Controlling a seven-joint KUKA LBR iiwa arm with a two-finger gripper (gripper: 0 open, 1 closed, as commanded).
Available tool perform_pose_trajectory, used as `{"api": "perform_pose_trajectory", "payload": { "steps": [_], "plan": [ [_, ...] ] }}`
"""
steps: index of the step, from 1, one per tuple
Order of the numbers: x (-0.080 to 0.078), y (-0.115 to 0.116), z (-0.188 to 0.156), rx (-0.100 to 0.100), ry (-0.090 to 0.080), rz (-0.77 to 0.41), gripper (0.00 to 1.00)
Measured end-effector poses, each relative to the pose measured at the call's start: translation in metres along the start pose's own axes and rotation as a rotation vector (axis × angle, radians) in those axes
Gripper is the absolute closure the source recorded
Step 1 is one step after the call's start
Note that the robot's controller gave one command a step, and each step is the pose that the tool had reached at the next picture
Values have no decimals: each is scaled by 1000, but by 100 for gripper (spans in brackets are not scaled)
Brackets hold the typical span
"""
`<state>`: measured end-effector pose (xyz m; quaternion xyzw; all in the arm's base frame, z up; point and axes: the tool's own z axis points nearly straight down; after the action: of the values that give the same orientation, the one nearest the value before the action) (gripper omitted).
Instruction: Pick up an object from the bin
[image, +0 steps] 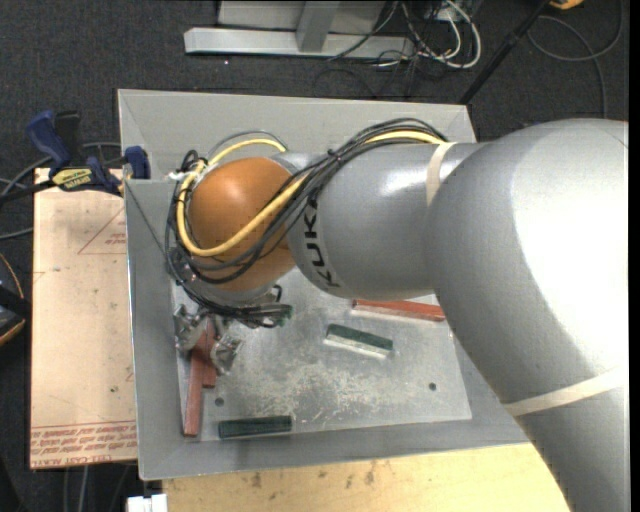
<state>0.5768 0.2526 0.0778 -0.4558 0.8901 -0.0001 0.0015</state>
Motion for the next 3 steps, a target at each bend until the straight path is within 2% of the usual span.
{"api": "perform_pose_trajectory", "payload": {
  "steps": [2,3],
  "plan": [
    [1,0,-4,-1,3,1,100],
    [3,1,-20,-6,10,2,100]
  ]
}}
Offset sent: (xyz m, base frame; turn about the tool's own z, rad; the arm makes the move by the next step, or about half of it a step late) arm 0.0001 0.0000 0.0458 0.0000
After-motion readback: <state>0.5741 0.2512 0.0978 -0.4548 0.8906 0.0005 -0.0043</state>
